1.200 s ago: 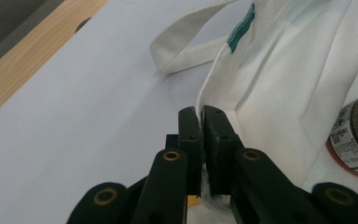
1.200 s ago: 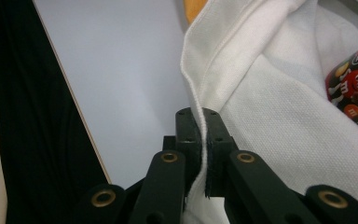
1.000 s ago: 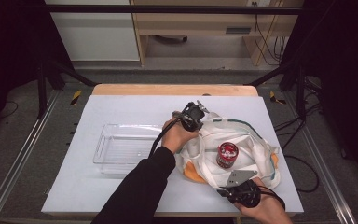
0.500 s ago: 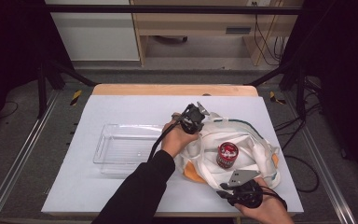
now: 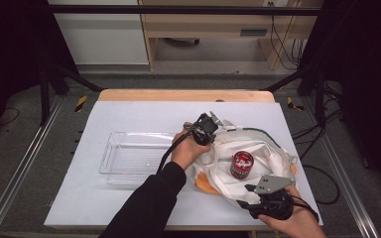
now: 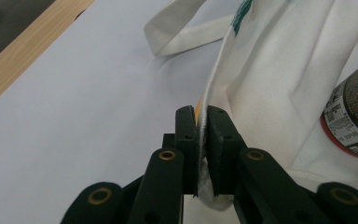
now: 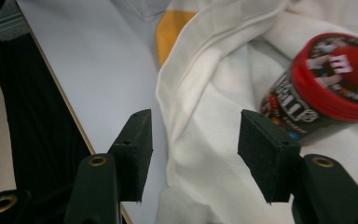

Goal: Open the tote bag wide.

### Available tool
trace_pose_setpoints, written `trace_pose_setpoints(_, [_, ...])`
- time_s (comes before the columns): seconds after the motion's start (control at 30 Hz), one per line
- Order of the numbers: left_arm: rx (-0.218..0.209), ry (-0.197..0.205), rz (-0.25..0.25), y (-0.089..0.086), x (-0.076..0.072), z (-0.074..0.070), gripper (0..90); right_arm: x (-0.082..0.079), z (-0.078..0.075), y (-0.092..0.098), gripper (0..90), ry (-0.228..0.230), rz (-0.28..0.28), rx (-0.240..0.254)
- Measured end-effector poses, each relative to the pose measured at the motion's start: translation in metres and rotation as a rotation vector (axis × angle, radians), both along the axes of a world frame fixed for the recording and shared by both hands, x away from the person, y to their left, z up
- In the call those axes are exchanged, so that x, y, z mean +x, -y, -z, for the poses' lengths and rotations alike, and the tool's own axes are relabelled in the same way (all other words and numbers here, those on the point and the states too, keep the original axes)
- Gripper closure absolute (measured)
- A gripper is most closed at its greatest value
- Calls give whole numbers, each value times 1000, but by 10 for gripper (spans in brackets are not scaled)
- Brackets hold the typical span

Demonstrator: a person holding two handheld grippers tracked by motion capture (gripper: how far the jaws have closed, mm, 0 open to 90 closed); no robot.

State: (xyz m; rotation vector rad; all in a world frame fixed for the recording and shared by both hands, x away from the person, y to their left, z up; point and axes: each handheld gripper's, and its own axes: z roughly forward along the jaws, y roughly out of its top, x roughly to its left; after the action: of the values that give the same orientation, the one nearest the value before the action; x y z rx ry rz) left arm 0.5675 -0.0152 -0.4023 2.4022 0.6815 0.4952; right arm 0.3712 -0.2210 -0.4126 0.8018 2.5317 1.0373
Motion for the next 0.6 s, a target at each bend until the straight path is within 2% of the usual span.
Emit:
trace_pose_setpoints(0.1, [-12, 13, -2, -1, -3, -3, 786, 1, -9, 8, 430, 16, 23, 16])
trace_pose_setpoints(0.33, [-88, 83, -7, -8, -15, -18, 567, 8, -30, 24, 322, 57, 90, 43])
trace_pose_setpoints(0.47, [-130, 116, -6, -19, -27, -29, 455, 19, -46, 27, 235, 79, 129, 43])
trace_pose_setpoints(0.53, [-139, 126, -2, -24, -31, -34, 424, 25, -53, 25, 197, 73, 142, 32])
trace_pose_setpoints(0.6, [-146, 137, -4, -31, -37, -38, 377, 34, -60, 21, 156, 87, 161, 23])
